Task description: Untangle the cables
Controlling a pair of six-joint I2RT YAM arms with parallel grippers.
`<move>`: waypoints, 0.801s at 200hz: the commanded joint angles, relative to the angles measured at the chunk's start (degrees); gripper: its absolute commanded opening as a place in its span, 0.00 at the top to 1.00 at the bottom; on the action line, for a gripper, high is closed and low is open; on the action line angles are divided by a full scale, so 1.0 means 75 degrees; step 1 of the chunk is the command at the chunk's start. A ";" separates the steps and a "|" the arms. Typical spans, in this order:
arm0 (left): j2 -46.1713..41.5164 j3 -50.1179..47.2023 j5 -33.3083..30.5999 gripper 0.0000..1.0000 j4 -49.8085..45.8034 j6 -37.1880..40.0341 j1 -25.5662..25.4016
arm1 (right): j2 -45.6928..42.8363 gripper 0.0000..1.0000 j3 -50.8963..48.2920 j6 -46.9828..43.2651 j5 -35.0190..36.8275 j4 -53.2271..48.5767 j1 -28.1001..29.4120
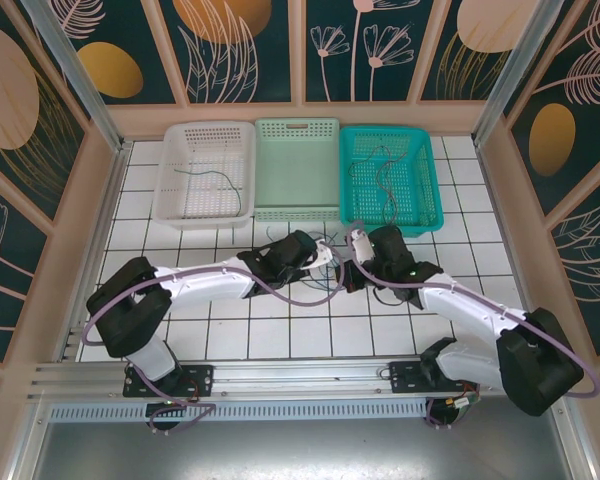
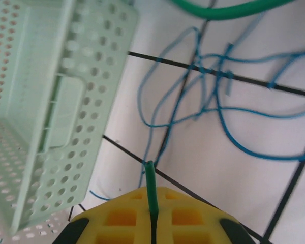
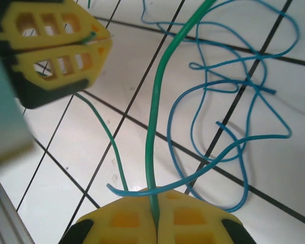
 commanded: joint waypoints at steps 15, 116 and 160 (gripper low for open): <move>-0.0776 -0.0099 -0.0819 1.00 0.0803 -0.1870 0.0183 | -0.0635 1.00 -0.0560 0.0899 0.0195 0.0970 -0.0225; -0.3472 -0.3128 0.0038 1.00 0.5438 -0.7723 0.0758 | -0.1976 1.00 -0.2273 0.3272 0.0946 0.3911 -0.0229; -0.3938 -0.4822 -0.0243 1.00 0.8144 -0.9910 0.0763 | -0.2551 1.00 -0.2846 0.3830 0.1358 0.4756 -0.0225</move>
